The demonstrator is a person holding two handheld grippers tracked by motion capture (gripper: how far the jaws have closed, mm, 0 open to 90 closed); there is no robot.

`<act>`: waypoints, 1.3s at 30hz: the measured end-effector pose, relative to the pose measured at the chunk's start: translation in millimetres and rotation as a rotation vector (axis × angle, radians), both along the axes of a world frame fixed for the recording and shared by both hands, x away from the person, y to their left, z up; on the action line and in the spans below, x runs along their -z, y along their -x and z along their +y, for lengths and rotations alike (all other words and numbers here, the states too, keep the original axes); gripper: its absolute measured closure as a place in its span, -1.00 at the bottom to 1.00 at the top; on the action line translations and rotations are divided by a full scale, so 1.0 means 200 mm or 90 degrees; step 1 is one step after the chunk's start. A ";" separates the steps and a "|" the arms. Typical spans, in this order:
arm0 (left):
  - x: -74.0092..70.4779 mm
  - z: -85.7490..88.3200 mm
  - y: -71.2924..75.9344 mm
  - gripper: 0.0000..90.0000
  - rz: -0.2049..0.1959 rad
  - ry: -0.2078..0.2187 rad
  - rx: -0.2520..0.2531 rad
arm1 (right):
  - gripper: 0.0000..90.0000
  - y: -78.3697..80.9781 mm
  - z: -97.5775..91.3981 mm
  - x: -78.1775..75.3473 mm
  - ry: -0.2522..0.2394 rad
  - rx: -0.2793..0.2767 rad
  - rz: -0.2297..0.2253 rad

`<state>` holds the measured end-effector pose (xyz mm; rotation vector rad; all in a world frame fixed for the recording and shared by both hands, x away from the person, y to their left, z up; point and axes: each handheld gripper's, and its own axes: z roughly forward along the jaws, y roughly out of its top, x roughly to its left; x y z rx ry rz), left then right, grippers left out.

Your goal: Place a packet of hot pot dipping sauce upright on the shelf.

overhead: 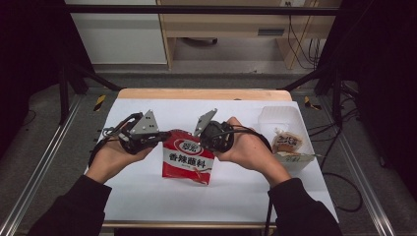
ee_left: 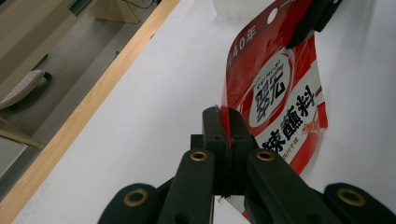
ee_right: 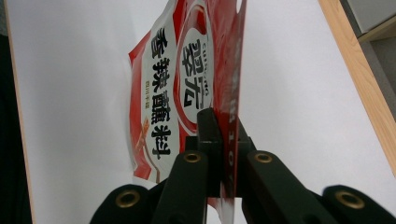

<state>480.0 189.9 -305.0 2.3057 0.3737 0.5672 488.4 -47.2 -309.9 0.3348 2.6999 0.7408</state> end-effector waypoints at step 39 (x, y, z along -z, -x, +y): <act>0.63 0.52 0.15 -0.76 0.107 0.172 -0.220 | 1.00 -0.11 -0.17 -0.21 -0.042 0.032 -0.056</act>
